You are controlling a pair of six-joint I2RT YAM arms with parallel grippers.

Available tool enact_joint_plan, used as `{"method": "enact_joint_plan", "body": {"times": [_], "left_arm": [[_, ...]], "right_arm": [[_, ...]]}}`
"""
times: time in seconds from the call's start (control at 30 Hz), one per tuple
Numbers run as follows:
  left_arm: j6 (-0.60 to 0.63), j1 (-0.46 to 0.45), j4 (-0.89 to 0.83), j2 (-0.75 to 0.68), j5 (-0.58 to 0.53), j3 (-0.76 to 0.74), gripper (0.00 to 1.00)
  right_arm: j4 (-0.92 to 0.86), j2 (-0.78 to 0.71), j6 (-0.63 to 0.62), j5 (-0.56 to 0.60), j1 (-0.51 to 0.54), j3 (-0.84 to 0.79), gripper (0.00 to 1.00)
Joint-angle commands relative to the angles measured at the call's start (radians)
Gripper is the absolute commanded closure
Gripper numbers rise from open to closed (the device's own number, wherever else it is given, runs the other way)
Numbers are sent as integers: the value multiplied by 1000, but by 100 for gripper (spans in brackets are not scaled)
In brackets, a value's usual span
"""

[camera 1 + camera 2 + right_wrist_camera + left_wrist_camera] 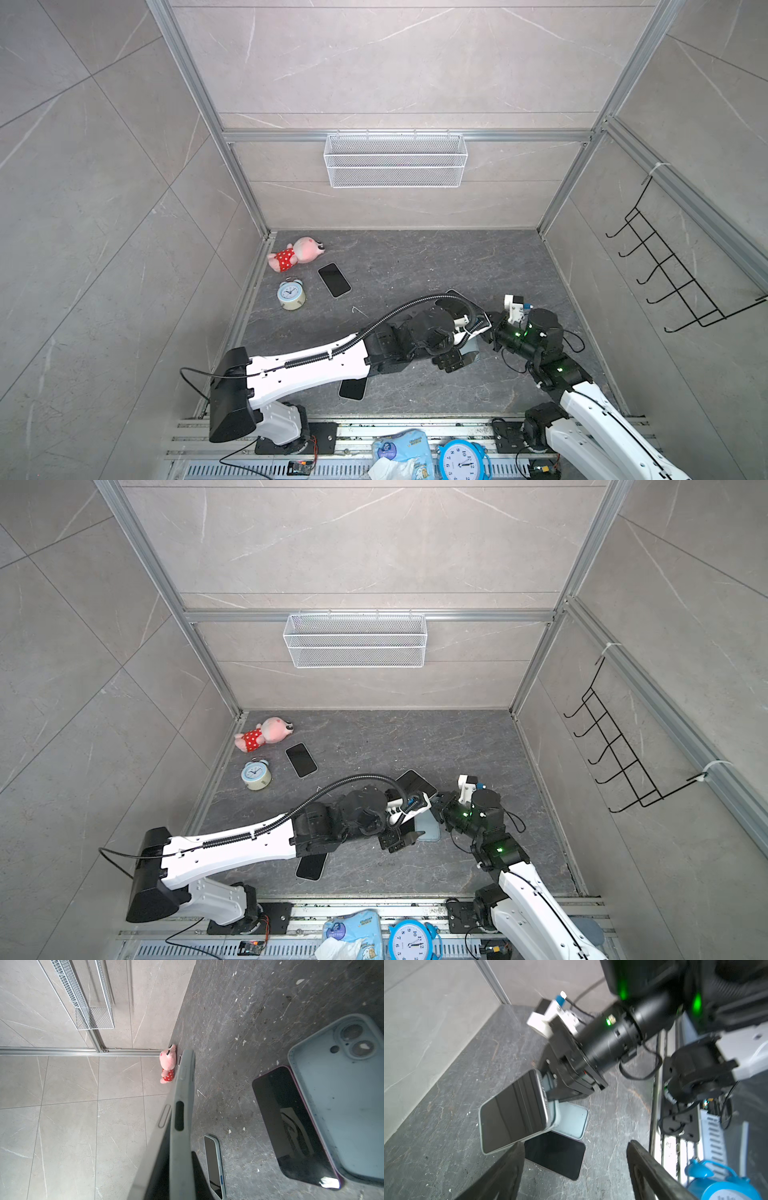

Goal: Take the phone out of the phone case
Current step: 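Reach the left gripper across and grip the phone's exposed bottom edge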

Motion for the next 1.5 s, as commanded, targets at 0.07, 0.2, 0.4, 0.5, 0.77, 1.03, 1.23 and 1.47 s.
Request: {"method": "enact_joint_plan", "body": {"times": [0.07,0.2,0.4,0.5,0.77,1.03,1.23,1.47], "left_arm": [[69,-6,32,34,-61,70,22],[65,-5,45,71,-153,90,24],[69,-5,55,94,-188,96,26],[69,-5,64,103,-201,96,27],[78,-5,77,143,-265,125,31],[86,1,104,160,-287,136,36],[81,10,102,138,-248,129,37],[73,24,86,154,-239,124,40]], "right_arm": [[37,-24,-21,-14,0,13,100],[32,-44,-18,-16,0,7,100],[23,-69,-18,-18,-2,4,100],[23,-75,-15,-18,1,3,100],[33,-88,-7,-21,2,-6,100],[41,-92,-9,-29,5,-26,100],[61,-83,-6,-32,4,-38,100],[64,-85,-2,-33,5,-35,100]]}}
